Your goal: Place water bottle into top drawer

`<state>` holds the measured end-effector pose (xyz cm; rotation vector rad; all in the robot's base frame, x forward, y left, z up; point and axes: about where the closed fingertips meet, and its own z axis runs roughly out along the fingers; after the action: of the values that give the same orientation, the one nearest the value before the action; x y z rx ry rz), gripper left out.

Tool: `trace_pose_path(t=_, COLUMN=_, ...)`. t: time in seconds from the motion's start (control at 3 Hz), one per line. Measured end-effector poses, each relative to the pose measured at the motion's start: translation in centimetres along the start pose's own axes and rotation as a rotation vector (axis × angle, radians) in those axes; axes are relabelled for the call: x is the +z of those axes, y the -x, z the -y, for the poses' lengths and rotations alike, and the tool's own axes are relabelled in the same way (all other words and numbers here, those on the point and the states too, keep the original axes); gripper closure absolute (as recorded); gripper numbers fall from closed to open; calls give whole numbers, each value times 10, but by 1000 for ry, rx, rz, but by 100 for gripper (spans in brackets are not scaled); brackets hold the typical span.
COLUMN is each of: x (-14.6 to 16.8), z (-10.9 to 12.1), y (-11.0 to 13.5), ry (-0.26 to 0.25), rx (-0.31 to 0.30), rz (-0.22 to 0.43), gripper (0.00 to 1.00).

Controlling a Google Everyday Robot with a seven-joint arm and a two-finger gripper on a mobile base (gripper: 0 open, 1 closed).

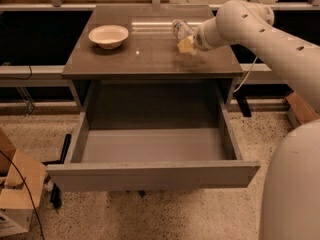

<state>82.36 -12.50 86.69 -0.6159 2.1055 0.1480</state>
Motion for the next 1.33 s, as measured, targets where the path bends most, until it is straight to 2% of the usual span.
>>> trace_pose_path(t=0.33, x=-44, z=-11, y=14, ry=65, rx=-52, rz=23, gripper=100)
trace_pose_path(t=0.67, x=-85, z=-44, y=10, ry=230, rx=-139, rz=8, gripper=100)
trace_pose_path(t=1.0, x=-121, z=-82, y=-24, ry=403, rx=-276, rz=-50, gripper=100)
trace_pose_path(t=1.33, x=-153, z=-117, y=-86, ry=594, rx=-383, rz=-135, gripper=100)
